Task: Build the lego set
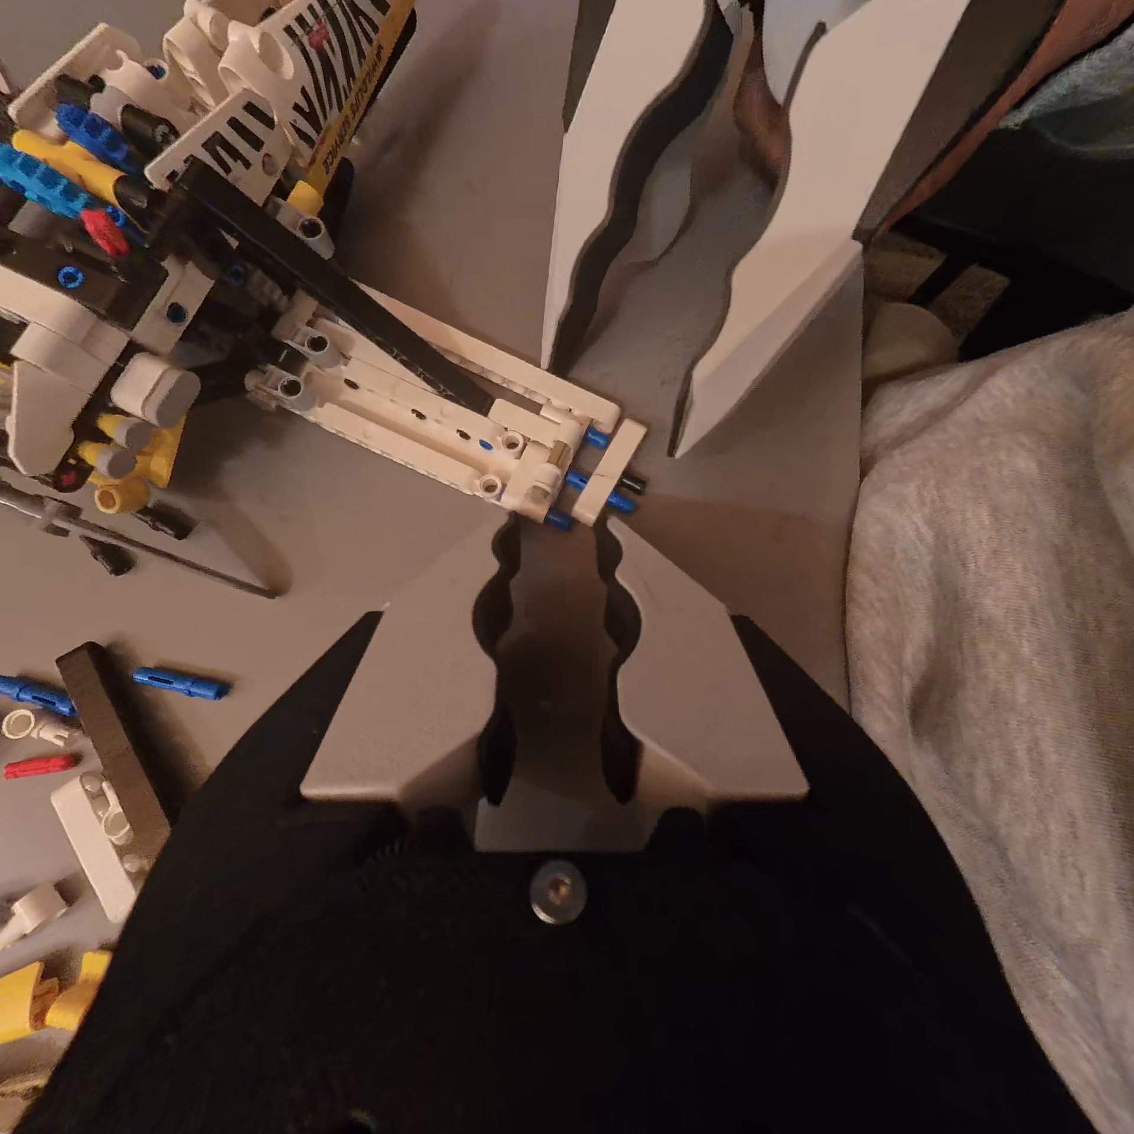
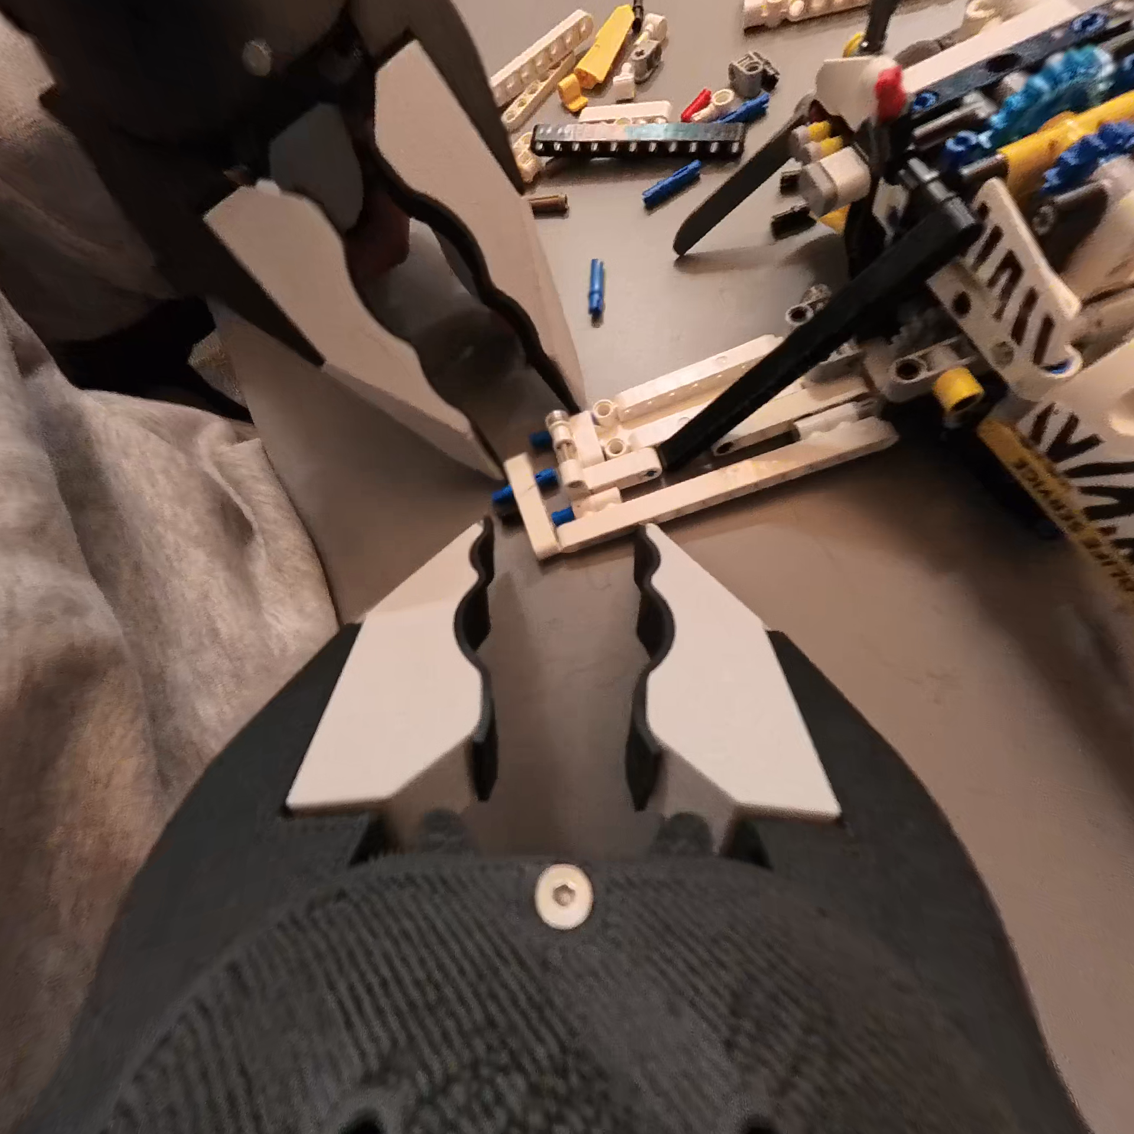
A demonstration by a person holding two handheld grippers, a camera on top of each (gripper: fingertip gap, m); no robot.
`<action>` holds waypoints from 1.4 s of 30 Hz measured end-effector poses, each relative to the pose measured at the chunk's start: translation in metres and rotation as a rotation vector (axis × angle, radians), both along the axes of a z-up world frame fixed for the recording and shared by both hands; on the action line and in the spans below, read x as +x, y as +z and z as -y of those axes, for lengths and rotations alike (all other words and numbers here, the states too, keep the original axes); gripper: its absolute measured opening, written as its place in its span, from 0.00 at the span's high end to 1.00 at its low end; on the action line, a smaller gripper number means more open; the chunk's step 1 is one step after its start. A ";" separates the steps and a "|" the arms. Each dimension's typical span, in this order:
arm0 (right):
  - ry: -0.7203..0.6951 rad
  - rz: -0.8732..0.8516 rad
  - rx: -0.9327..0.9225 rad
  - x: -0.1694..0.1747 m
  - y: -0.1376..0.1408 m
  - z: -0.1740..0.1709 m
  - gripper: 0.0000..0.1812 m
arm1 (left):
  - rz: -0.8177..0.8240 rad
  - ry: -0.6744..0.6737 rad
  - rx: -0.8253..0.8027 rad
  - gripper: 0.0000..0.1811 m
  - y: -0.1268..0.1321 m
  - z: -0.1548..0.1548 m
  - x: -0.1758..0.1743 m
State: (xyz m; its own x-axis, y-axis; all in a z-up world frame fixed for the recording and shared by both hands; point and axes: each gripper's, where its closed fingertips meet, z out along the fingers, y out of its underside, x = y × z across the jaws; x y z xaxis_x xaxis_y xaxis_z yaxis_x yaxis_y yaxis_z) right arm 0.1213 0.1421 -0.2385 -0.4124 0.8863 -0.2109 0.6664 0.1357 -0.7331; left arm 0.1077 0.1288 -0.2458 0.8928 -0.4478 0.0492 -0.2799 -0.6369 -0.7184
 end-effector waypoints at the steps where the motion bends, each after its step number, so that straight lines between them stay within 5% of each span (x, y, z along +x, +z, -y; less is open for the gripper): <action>1: 0.023 -0.014 0.028 0.002 -0.001 0.000 0.74 | 0.013 -0.004 -0.006 0.89 0.000 0.001 0.001; 6: 0.098 -0.048 0.130 0.004 -0.004 -0.002 0.75 | 0.024 -0.008 -0.013 0.89 0.000 0.001 0.001; 28: 0.051 -0.027 0.049 0.003 -0.002 -0.011 0.84 | 0.044 -0.055 -0.020 0.83 0.001 0.003 0.005; 37: 0.115 -0.050 0.051 0.009 -0.001 0.000 0.70 | 0.021 -0.072 -0.008 0.82 0.001 0.001 0.006; 42: 0.083 -0.056 0.094 0.007 -0.002 -0.001 0.72 | 0.005 -0.074 -0.002 0.82 0.000 0.001 0.007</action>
